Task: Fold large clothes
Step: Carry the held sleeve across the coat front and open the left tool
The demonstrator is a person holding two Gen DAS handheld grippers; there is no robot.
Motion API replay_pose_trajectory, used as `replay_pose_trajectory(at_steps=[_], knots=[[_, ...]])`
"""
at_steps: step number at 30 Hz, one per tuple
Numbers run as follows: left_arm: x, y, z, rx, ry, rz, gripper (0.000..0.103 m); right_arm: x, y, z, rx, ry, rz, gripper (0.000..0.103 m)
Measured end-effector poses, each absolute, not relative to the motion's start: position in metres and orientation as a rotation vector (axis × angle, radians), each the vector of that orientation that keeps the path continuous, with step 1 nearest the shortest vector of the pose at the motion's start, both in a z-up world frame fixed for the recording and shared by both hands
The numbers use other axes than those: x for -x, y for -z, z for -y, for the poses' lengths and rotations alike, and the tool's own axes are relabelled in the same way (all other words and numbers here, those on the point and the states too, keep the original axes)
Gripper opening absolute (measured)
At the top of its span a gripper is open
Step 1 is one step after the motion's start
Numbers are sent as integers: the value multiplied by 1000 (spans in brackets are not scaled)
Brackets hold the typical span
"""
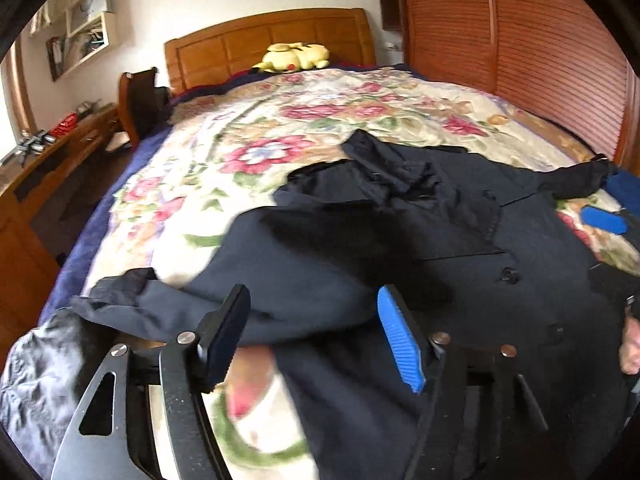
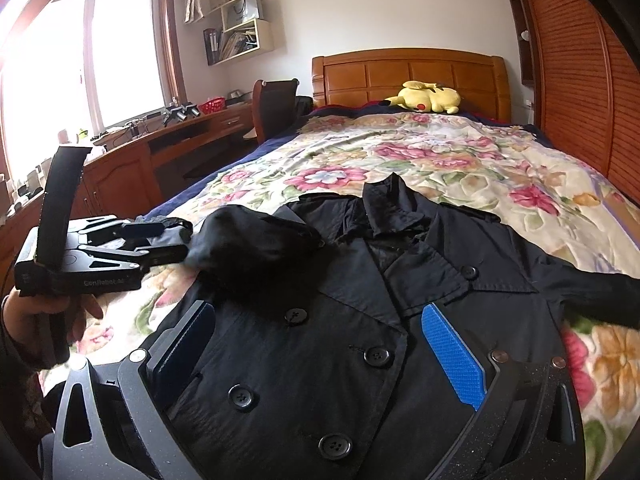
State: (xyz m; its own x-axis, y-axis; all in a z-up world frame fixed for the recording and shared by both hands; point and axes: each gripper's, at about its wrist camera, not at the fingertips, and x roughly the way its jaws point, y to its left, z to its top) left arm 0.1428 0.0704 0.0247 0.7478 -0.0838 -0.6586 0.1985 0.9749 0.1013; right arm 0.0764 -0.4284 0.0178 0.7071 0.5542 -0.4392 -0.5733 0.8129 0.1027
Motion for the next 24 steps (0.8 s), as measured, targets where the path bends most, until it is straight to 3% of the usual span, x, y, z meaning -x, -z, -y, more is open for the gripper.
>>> replay_pose_trajectory(at_steps=[14, 22, 23, 24], knots=[[-181, 46, -135, -218, -23, -860, 69, -81, -12, 422, 79, -644, -493, 103], [-199, 45, -149, -253, -70, -802, 68, -83, -10, 422, 90, -641, -501, 103], [-199, 45, -149, -264, -69, -801, 63, -82, -11, 422, 91, -641, -502, 103], [-200, 45, -148, -274, -67, -800, 49, -82, -10, 423, 91, -642, -503, 103]])
